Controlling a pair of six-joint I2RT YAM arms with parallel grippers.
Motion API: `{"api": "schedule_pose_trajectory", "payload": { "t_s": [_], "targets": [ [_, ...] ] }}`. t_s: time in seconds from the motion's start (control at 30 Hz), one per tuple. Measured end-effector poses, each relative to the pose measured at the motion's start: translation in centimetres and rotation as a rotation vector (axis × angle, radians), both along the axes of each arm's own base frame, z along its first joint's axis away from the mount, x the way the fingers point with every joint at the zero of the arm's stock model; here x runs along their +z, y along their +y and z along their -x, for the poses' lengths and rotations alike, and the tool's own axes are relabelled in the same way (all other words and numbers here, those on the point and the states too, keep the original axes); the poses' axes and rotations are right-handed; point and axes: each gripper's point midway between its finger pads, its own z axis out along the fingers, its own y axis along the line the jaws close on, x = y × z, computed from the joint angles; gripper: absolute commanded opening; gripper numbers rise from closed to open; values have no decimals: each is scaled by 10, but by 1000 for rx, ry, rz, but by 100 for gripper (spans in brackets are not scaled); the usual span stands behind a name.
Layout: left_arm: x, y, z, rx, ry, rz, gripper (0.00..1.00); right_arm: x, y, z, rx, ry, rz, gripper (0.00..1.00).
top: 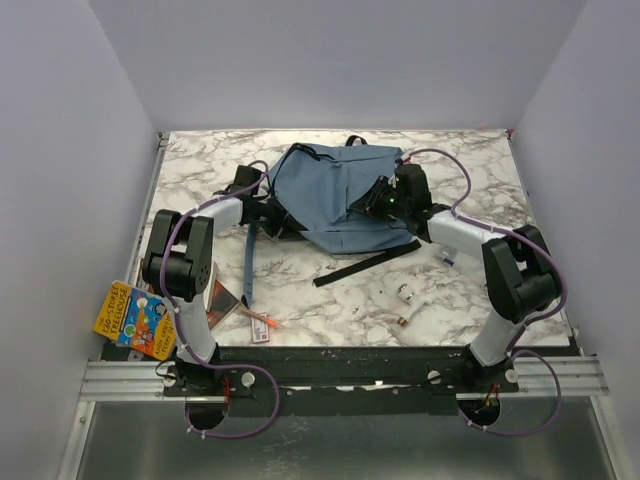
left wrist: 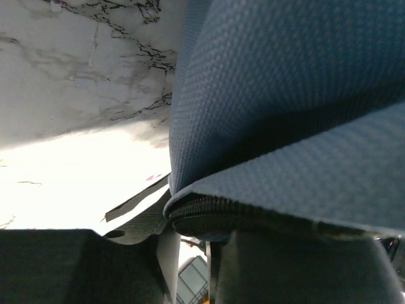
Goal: Pack the student bag
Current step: Unzip the student bag at the center of the board.
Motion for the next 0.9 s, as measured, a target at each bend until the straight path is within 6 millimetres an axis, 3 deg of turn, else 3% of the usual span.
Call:
{"api": "schedule_pose_trajectory", "payload": {
  "t_s": [0.07,0.17,0.43,0.6,0.9],
  "targets": [
    [0,0,0,-2,0,3,13,-1,-1,0,2,-2,6,1],
    [1,0,0,-2,-3,3,0,-1,-1,-2,7,-6,21,1],
    [0,0,-5,-10,0,-17,0,14,-1,-18,-4,-51,57,1],
    [-2,3,-10,-16,-5,-57,0,30,4,-38,-19,-92,56,1],
    [-5,5,-12,-29,-26,-115,0,19,15,-82,-55,-83,79,1]
  ]
}}
